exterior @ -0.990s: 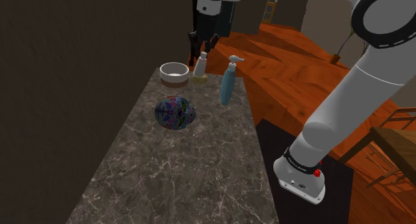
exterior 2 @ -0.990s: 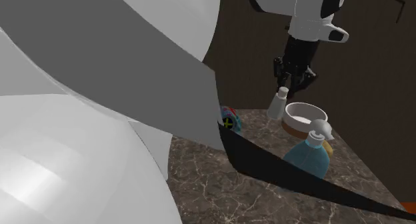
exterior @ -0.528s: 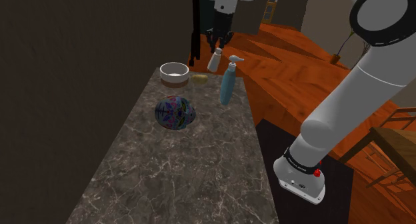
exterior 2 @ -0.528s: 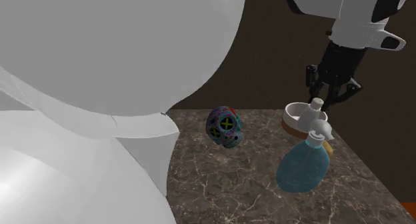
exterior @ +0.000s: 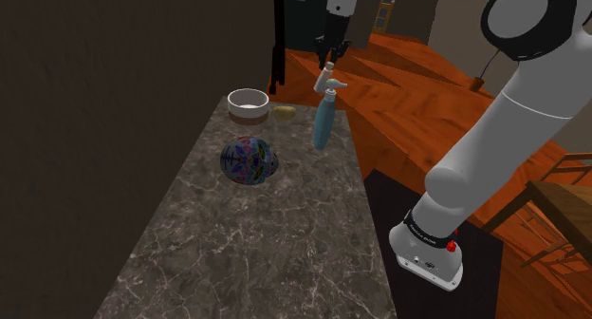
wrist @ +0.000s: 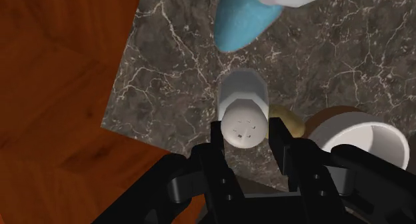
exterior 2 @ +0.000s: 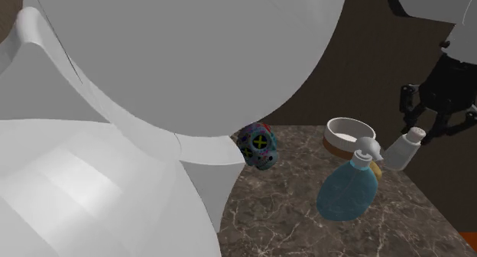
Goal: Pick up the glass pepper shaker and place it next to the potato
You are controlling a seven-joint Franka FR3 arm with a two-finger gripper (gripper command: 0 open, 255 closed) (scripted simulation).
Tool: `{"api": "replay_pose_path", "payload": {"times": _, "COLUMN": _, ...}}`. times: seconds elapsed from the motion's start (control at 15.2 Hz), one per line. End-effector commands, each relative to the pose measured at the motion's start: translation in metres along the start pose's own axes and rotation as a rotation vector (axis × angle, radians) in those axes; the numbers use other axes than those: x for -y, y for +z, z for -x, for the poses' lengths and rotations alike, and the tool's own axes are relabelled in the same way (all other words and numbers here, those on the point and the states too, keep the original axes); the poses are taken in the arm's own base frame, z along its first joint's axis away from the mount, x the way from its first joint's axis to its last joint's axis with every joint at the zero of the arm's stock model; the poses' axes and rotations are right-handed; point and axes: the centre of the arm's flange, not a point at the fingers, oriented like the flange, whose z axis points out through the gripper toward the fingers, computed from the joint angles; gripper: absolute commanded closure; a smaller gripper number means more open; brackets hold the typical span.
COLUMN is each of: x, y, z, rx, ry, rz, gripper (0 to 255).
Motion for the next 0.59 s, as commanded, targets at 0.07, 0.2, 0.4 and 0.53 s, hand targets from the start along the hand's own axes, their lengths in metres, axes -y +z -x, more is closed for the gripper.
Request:
{"api": "replay_pose_path", "payload": {"times": 0.07, "x": -0.038, "y": 0.003, "z": -0.011, "rx": 0.0, "ry": -0.001, "rz": 0.0, "gripper": 255}}
{"api": "replay_pose_path", "payload": {"times": 0.2, "x": -0.039, "y": 0.014, "z": -0.011, "rx": 0.0, "ry": -0.001, "rz": 0.0, "gripper": 255}}
{"api": "replay_pose_path", "payload": {"times": 0.4, "x": -0.04, "y": 0.029, "z": -0.012, "rx": 0.0, "ry": -0.001, "rz": 0.0, "gripper": 255}}
{"api": "replay_pose_path", "payload": {"times": 0.53, "x": -0.041, "y": 0.04, "z": -0.012, "rx": 0.0, "ry": -0.001, "rz": 0.0, "gripper": 255}}
